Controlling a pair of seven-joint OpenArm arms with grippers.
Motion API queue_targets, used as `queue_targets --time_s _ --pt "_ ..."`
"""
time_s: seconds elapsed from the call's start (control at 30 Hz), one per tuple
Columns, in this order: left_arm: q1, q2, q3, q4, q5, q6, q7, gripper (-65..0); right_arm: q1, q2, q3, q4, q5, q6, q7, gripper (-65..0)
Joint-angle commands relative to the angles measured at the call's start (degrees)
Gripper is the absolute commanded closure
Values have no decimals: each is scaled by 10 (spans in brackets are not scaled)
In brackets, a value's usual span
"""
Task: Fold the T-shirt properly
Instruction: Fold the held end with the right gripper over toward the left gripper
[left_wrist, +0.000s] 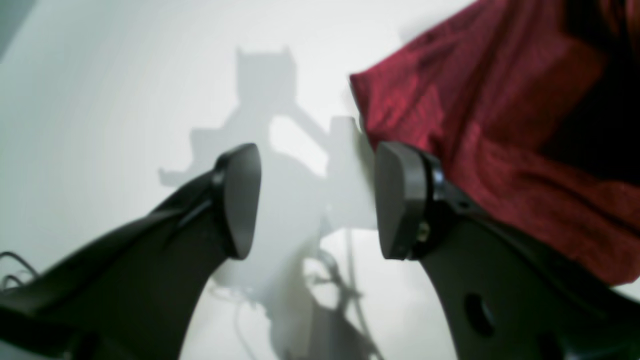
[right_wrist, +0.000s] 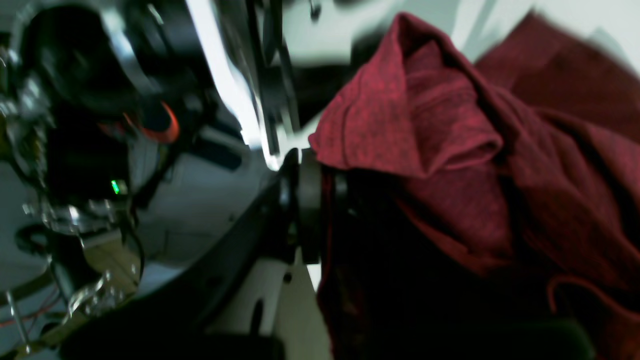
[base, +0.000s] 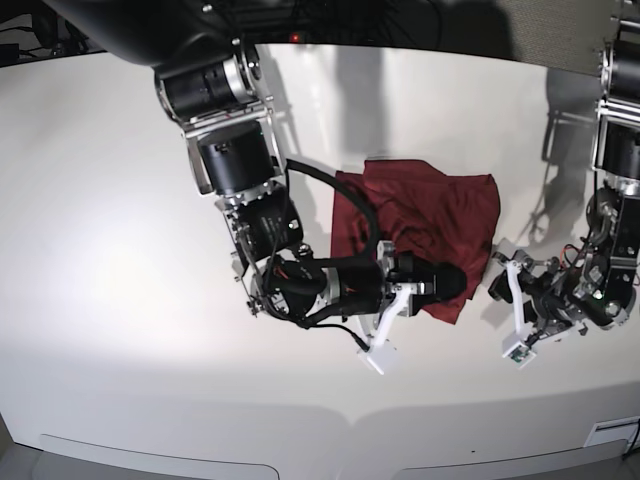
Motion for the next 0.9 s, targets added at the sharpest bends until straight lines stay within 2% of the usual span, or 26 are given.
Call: queue_targets --time_s 0.0,0.13,0.27,0.3,0.33,0.5,0.63,0.8,0.87 --pt "-13 -8 -4 8 -5 0 -3 -350 19 -7 -13 8 18 5 12 0" --pt "-7 -8 -4 8 -5 0 -2 -350 19 -7 -74 8 19 5 38 0" --pt "3 -8 -4 8 -5 0 -3 -350 21 -7 -143 8 56 5 114 -322" --pt "6 -8 -4 8 -5 0 -3 -350 24 -7 -159 8 63 5 128 -373" --pt "8 -8 -4 8 -5 0 -3 -350 29 -7 -173 8 65 5 139 -396" --pt "14 -8 -4 7 -4 0 -7 -350 59 -7 -221 8 65 5 138 -396" --pt "14 -8 -4 7 -2 0 -26 -350 86 -7 -216 10 65 5 115 -396" --pt "13 -14 -4 8 75 2 -91 -350 120 -7 -207 39 60 5 47 -396" --pt "9 -20 -4 8 89 29 -107 -350 126 -7 -191 49 34 5 52 -396"
